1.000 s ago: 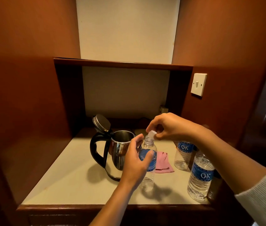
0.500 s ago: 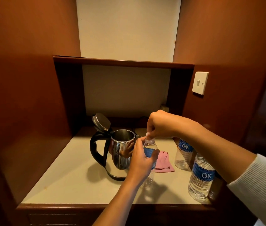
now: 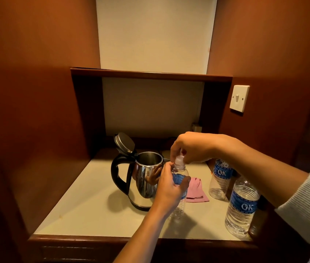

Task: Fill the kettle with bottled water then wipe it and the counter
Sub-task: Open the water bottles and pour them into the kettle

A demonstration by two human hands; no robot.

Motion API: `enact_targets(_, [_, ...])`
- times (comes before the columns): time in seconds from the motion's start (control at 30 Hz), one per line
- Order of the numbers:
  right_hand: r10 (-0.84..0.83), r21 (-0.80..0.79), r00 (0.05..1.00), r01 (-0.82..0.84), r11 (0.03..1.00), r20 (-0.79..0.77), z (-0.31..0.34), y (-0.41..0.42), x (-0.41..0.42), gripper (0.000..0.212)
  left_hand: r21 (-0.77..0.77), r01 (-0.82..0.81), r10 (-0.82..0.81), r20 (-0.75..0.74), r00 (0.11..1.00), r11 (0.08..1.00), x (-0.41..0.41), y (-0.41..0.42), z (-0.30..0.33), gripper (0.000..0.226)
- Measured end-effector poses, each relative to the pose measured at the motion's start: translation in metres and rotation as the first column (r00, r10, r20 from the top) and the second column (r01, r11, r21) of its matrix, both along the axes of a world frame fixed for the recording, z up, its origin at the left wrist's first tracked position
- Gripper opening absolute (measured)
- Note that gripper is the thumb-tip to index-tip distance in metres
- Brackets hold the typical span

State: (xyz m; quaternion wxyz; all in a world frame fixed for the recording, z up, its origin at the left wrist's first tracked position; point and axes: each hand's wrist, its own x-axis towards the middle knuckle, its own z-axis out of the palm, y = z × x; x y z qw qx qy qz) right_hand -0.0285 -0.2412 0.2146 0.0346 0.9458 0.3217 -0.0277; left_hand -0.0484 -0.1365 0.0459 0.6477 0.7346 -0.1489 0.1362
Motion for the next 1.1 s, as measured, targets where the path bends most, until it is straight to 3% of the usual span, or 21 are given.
enact_targets(0.13, [-0.101, 0.044, 0.995, 0.099, 0.994, 0.026, -0.006, 0.002, 0.005, 0.021, 0.010, -0.014, 0.014, 0.003, 1.000, 1.000, 0.001, 0.000, -0.002, 0.049])
enact_targets(0.3, [-0.276, 0.032, 0.947, 0.274, 0.961, 0.163, -0.015, 0.011, 0.005, 0.051, -0.018, 0.004, -0.004, -0.031, 1.000, 1.000, -0.002, -0.003, 0.001, 0.056])
enact_targets(0.47, [-0.305, 0.118, 0.928, 0.285, 0.951, 0.214, -0.016, 0.010, 0.001, 0.064, -0.012, 0.008, -0.008, -0.024, 1.000, 1.000, -0.002, -0.001, 0.002, 0.052])
enact_targets(0.63, [-0.072, 0.048, 0.997, 0.071, 0.996, 0.030, 0.001, 0.003, -0.003, 0.030, -0.012, -0.004, 0.004, -0.017, 1.000, 1.000, -0.003, -0.001, 0.000, 0.045])
enact_targets(0.73, [-0.088, 0.024, 0.995, 0.087, 0.996, 0.056, -0.002, 0.004, 0.001, 0.021, -0.003, -0.018, 0.018, 0.006, 1.000, 1.000, -0.001, -0.002, -0.002, 0.050])
enact_targets(0.9, [-0.232, 0.011, 0.964, 0.233, 0.972, 0.126, -0.014, 0.014, 0.012, 0.042, 0.016, -0.017, 0.017, -0.008, 1.000, 1.000, -0.002, -0.004, 0.000, 0.051])
enact_targets(1.1, [-0.306, 0.073, 0.947, 0.300, 0.951, 0.095, -0.019, 0.013, 0.018, 0.045, 0.026, -0.012, 0.012, 0.014, 1.000, 1.000, -0.005, -0.005, 0.001, 0.049])
